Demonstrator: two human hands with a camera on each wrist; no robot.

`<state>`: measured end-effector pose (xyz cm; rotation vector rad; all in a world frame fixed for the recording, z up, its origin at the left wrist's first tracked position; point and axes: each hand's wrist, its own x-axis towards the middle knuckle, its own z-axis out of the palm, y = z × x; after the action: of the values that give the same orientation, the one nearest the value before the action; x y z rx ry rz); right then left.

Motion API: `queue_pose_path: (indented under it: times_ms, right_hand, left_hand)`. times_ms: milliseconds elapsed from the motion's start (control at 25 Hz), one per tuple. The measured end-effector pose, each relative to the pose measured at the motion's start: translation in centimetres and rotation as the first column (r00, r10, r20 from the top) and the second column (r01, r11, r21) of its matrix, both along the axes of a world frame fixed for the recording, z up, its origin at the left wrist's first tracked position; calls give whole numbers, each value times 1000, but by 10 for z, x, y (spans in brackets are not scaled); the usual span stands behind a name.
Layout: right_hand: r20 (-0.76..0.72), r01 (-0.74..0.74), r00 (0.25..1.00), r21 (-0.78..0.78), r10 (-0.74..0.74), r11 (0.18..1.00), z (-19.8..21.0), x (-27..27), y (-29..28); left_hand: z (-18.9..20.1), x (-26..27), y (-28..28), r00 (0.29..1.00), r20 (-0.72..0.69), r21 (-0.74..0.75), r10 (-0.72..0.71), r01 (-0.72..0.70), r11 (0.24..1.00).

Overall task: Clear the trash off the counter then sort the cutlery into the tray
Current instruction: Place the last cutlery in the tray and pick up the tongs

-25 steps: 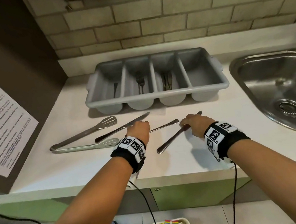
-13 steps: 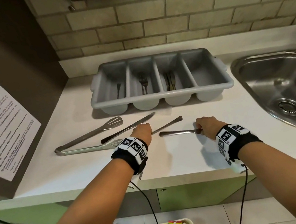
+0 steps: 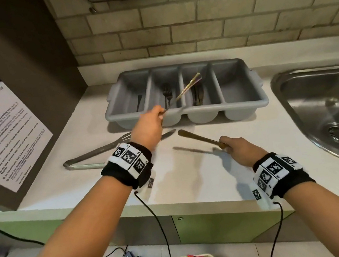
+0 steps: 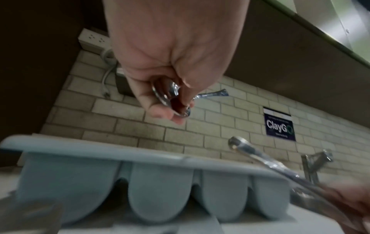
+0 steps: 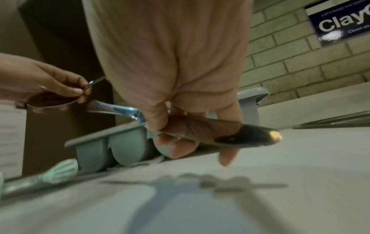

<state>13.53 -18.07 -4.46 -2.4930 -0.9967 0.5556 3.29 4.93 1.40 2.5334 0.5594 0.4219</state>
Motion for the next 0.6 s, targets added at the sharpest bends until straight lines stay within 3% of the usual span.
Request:
queue_pose_path:
  times_ms: [80, 200, 280, 400, 480, 600]
  right_hand:
    - [15, 38, 999, 181, -41, 983, 14, 0, -1]
    - [21, 95, 993, 409, -113, 907, 35, -1, 6]
    - [8, 118, 989, 543, -145, 831, 45, -1, 13]
    - [-18, 162, 980, 648, -197, 744, 50, 2, 26]
    - [-27, 185, 974, 670, -225, 719, 48, 5, 37]
    - [-34, 210, 966, 674, -255, 708, 46, 12, 57]
  left_hand:
    - [25, 9, 8, 982, 146, -74, 118, -108, 991]
    - [53, 25, 34, 928, 207, -190, 310, -272, 943]
    - [60, 39, 60, 911, 101, -152, 401, -384, 911]
    - [51, 63, 94, 862, -227, 30, 454, -460, 888]
    - [41, 74, 112, 838, -323, 89, 440, -436, 895]
    - [29, 86, 128, 870, -401, 46, 287, -294, 955]
